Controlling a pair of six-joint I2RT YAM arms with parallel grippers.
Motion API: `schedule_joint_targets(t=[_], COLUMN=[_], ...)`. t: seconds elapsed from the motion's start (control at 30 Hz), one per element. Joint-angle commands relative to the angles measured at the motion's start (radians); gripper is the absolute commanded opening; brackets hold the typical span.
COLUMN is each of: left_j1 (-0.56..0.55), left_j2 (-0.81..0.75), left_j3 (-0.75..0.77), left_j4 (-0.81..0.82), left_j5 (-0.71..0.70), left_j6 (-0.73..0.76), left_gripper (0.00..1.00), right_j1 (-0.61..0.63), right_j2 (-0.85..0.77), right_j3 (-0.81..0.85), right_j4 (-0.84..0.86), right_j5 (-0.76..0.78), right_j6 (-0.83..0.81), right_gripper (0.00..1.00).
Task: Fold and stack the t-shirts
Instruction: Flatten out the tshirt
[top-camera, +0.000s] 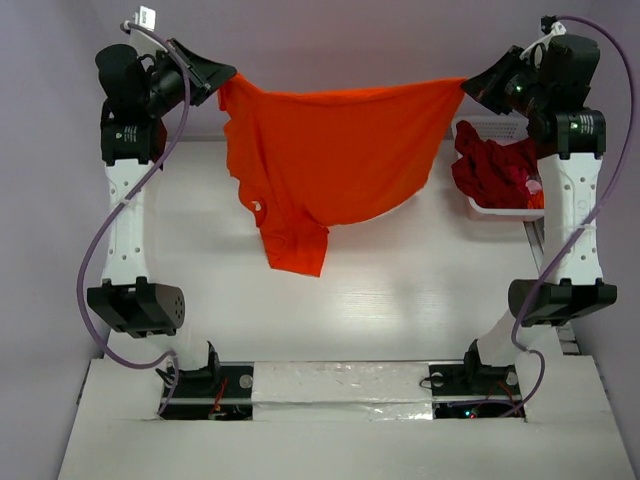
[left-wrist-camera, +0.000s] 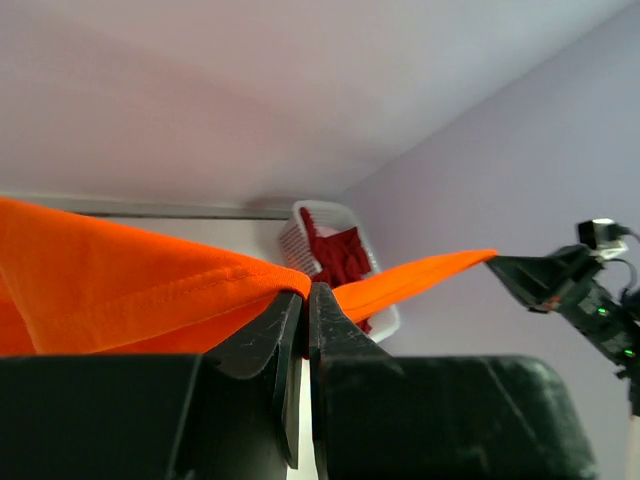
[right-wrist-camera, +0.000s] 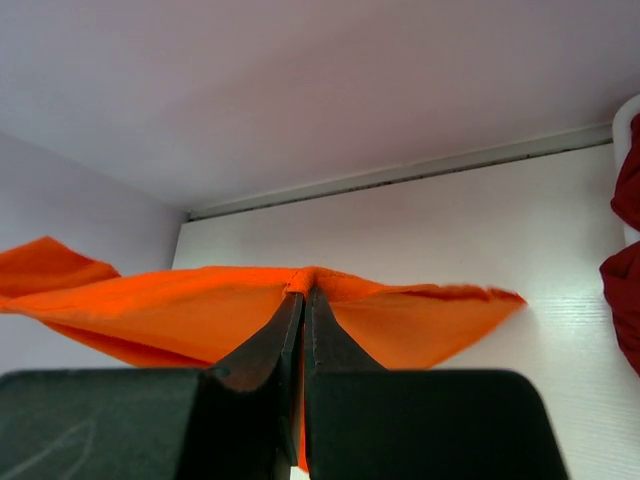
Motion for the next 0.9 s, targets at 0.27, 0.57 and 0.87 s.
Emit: schedule_joint_targets(t=[0.27, 0.57, 0.87], left_j1=[0.005, 0.005, 0.005], left_j2=[-0.294, -0.63, -0.822], left_j3=[-0.122, -0.364, -0.38], left_j4=[0.192, 0.145, 0.036], left_j5=[0.112, 0.09, 0.076], left_j6=[-0.052, -0.016, 0.047], left_gripper=[0.0, 0.0, 0.0], right_j1=[-0.006, -0.006, -0.006], right_j2=[-0.4, -0.762, -0.983], right_j3=[-0.267, -0.446, -0.624], right_j4=[0.129, 0.084, 0.133], right_j5=[-0.116, -0.117, -0.117], right_j6=[0.05, 0.024, 0.073], right_gripper=[0.0, 0.0, 0.0])
